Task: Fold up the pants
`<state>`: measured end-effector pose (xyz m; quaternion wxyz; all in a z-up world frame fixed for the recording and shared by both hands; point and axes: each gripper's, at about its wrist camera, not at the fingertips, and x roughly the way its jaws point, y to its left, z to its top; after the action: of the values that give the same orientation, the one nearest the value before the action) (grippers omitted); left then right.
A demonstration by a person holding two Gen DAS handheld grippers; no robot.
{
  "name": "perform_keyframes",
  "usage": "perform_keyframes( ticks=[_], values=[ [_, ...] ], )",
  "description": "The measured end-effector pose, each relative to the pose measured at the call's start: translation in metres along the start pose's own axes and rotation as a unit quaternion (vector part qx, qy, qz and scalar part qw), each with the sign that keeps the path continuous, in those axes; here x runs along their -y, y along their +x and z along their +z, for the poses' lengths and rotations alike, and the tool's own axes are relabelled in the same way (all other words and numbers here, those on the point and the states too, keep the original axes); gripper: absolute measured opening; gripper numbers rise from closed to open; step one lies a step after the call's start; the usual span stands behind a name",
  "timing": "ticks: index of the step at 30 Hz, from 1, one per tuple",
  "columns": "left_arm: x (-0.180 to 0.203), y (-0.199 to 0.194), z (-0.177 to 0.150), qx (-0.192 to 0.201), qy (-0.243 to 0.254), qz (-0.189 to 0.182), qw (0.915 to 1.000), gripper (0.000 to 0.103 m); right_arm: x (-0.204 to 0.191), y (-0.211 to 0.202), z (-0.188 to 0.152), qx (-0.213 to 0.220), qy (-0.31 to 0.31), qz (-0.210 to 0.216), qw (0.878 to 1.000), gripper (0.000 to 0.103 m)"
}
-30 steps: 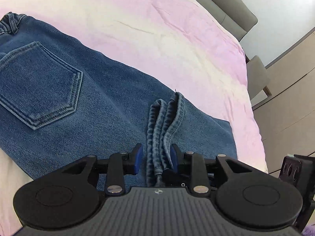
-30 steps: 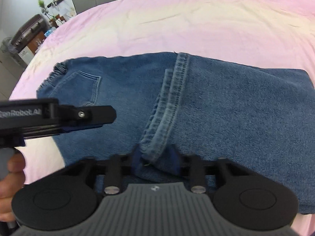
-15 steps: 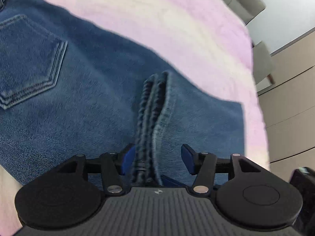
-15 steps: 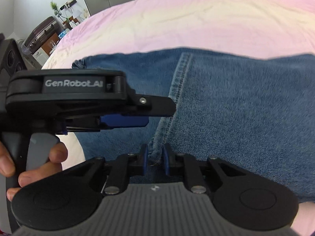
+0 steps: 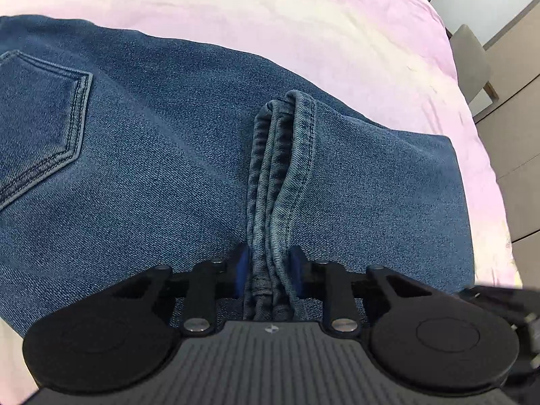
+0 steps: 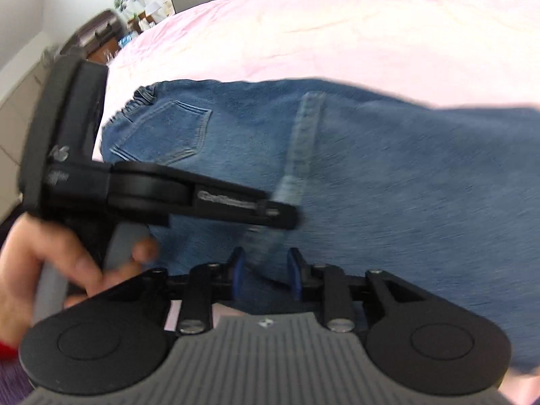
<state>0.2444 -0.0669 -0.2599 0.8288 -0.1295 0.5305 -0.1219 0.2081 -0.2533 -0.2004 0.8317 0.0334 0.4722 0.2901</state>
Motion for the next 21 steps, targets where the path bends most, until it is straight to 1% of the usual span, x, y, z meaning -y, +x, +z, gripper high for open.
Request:
perform_keyframes(
  ticks=[1,3,6,8,10,12,14,15,17,19,21],
  values=[
    [0.004,0.001,0.002,-0.002,0.001,0.004,1.0000,0.029,0.009,-0.011,0.000,0.006,-0.005,-0.014,1.000,0.025],
    [0.007,0.004,0.004,-0.005,0.004,0.011,0.9999,0.029,0.030,-0.028,0.006,0.017,-0.010,-0.056,0.998,0.025],
    [0.006,0.006,0.004,-0.009,0.008,0.015,0.9998,0.029,0.073,-0.043,0.023,0.032,-0.005,-0.122,0.992,0.024],
    [0.007,0.008,0.004,-0.011,0.011,0.016,0.9998,0.029,0.102,-0.041,0.037,0.032,0.015,-0.141,0.989,0.023],
    [0.007,0.010,0.004,-0.012,0.014,0.016,0.9997,0.029,0.124,-0.028,0.053,0.024,0.026,-0.137,0.990,0.023],
    [0.008,0.012,0.005,-0.014,0.017,0.017,0.9996,0.029,0.140,-0.011,0.066,0.015,0.037,-0.138,0.990,0.021],
    [0.008,0.015,0.005,-0.017,0.018,0.015,0.9996,0.029,0.153,0.013,0.078,-0.009,0.044,-0.154,0.987,0.012],
    [0.008,0.017,0.005,-0.018,0.019,0.015,0.9996,0.031,0.161,0.025,0.082,-0.019,0.049,-0.165,0.985,0.002],
    [0.008,0.020,0.005,-0.019,0.022,0.016,0.9995,0.033,0.178,0.042,0.084,-0.032,0.086,-0.157,0.983,0.000],
    [0.008,0.023,0.005,-0.020,0.026,0.015,0.9994,0.034,0.193,0.051,0.084,-0.033,0.125,-0.146,0.981,0.000],
    [0.007,0.024,0.006,-0.022,0.024,0.012,0.9994,0.035,0.204,0.053,0.083,-0.032,0.148,-0.135,0.979,0.000]
  ],
)
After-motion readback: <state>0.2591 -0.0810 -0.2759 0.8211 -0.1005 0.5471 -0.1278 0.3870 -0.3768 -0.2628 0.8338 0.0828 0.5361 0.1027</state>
